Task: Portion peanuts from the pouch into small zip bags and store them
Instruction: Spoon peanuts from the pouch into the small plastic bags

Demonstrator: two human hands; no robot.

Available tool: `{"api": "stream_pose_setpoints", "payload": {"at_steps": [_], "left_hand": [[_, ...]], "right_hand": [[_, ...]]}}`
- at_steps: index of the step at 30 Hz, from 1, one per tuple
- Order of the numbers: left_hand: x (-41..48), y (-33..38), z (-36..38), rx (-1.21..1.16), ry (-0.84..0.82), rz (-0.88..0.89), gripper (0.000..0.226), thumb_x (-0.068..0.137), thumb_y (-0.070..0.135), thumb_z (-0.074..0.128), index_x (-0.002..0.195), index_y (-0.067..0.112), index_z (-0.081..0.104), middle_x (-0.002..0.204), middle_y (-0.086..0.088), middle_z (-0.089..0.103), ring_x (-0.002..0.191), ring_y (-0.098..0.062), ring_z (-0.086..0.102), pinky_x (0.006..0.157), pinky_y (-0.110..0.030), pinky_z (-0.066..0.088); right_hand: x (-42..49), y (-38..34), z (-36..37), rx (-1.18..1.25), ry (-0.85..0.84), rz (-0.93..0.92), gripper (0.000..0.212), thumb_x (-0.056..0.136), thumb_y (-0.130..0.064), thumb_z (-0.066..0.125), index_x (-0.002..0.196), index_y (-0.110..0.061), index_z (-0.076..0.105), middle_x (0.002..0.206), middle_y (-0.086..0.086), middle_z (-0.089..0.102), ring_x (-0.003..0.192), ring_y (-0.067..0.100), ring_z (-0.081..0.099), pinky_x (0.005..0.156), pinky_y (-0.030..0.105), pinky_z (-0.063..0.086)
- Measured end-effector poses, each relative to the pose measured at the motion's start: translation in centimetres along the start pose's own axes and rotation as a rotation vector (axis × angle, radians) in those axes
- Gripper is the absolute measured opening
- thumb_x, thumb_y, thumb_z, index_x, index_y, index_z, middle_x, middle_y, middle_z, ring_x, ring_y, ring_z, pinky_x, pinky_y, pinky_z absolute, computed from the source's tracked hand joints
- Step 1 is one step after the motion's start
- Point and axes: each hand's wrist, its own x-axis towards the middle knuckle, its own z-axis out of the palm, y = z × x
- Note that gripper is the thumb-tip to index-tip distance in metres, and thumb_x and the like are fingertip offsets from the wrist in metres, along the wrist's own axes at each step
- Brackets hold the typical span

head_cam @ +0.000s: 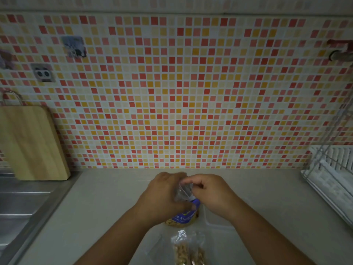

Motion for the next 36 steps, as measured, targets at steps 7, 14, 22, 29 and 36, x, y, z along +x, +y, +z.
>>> {"api": "stream_pose_setpoints", "payload": {"at_steps": [7, 14, 22, 29, 36], "left_hand": [[-0.1, -1.4, 0.0, -0.165, -0.024, -0.054, 0.04, 0.07, 0.045, 0.074, 0.107, 0.04, 0.059, 0.1, 0.016, 0.067, 0.088, -0.001, 0.061, 0.079, -0.027, 0.054], [-0.7, -2.3, 0.4, -0.103, 0.039, -0.001, 0.037, 0.079, 0.05, 0.061, 0.113, 0.038, 0.053, 0.104, 0.016, 0.065, 0.09, -0.003, 0.059, 0.08, -0.029, 0.052], [-0.7, -3.4, 0.4, -0.118, -0.003, -0.074, 0.032, 0.087, 0.046, 0.055, 0.117, 0.035, 0.05, 0.109, 0.012, 0.062, 0.093, -0.005, 0.057, 0.076, -0.018, 0.047], [0.0, -3.2, 0.1, -0.043, -0.013, -0.152, 0.04, 0.09, 0.049, 0.047, 0.123, 0.027, 0.045, 0.113, 0.0, 0.065, 0.094, -0.014, 0.061, 0.078, -0.031, 0.053], [0.2, -4.0, 0.4, 0.035, -0.046, -0.196, 0.048, 0.09, 0.056, 0.041, 0.126, 0.024, 0.041, 0.109, -0.004, 0.068, 0.086, -0.016, 0.062, 0.069, -0.026, 0.048]], "right_hand": [[0.6, 0.1, -0.2, -0.097, -0.047, -0.059, 0.038, 0.09, -0.004, 0.05, 0.111, -0.029, 0.07, 0.089, -0.023, 0.062, 0.082, -0.003, 0.058, 0.072, 0.008, 0.042], [1.4, 0.4, 0.1, -0.036, -0.058, -0.039, 0.036, 0.09, -0.006, 0.051, 0.106, -0.031, 0.071, 0.108, -0.009, 0.07, 0.099, 0.007, 0.064, 0.089, 0.024, 0.052], [3.8, 1.9, 1.1, -1.029, -0.108, -0.028, 0.027, 0.092, -0.027, 0.05, 0.113, -0.017, 0.065, 0.11, 0.004, 0.059, 0.11, 0.024, 0.047, 0.083, 0.031, 0.038], [5.0, 0.8, 2.1, -1.316, -0.181, -0.018, 0.03, 0.09, -0.024, 0.054, 0.118, -0.017, 0.06, 0.124, 0.005, 0.052, 0.122, 0.026, 0.04, 0.103, 0.035, 0.032], [4.8, -0.8, 0.9, -1.237, -0.164, 0.029, 0.03, 0.088, -0.019, 0.055, 0.117, -0.014, 0.059, 0.12, 0.006, 0.058, 0.116, 0.026, 0.048, 0.09, 0.033, 0.038]]}}
